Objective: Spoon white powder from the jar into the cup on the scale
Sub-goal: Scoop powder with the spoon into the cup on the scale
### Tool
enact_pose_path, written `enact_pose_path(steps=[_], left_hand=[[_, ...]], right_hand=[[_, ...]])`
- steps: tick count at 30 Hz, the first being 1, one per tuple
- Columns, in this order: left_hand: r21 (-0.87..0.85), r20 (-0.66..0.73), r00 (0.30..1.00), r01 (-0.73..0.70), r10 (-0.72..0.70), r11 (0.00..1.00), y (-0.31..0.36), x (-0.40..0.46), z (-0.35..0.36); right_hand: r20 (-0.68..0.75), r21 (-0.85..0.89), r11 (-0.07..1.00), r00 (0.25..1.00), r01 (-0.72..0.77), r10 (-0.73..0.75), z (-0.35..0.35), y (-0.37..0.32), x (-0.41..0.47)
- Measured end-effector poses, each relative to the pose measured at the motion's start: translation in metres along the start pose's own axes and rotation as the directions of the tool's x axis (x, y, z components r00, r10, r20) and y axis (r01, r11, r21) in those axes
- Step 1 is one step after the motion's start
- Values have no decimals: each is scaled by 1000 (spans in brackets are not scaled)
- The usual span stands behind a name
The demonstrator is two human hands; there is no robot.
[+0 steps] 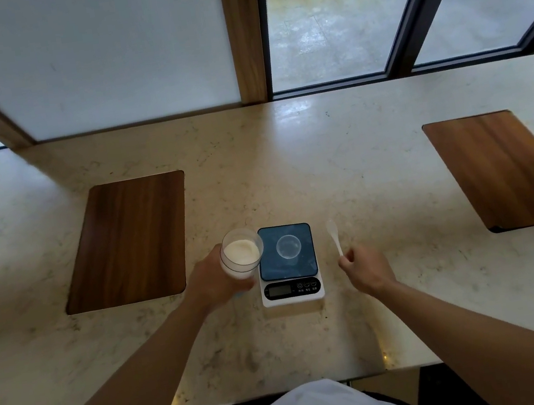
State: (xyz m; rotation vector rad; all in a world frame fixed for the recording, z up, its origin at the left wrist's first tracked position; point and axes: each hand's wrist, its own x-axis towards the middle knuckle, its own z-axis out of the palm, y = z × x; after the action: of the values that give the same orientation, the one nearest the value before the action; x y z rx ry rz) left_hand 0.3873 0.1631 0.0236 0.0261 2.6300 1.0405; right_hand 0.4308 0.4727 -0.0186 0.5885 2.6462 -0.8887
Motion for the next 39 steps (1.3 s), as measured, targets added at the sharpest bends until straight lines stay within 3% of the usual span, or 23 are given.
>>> enact_pose_path(steps=[6,13,20,30,39], left_hand=[[25,1,1000,-18,18,1000,1,1,1],[32,-10,999,-44,44,999,1,-1,0],[56,-2,1000,-31,31,998,3,-1,-5],[145,24,997,-71,68,987,-3,2,-7],[172,3,992,-124,125,977,-3,2,-8]], right_hand=[[-68,140,970,979,200,-192,-23,-25,-2],[-129,165,858,873,487,-470,-45,-65,-15],[-17,59,794,796,605,-605,-46,-88,-22],[33,-140,664,673,735,-738,-49,-113,-28],[95,-223,605,635,764,-767,-51,-138,-31]])
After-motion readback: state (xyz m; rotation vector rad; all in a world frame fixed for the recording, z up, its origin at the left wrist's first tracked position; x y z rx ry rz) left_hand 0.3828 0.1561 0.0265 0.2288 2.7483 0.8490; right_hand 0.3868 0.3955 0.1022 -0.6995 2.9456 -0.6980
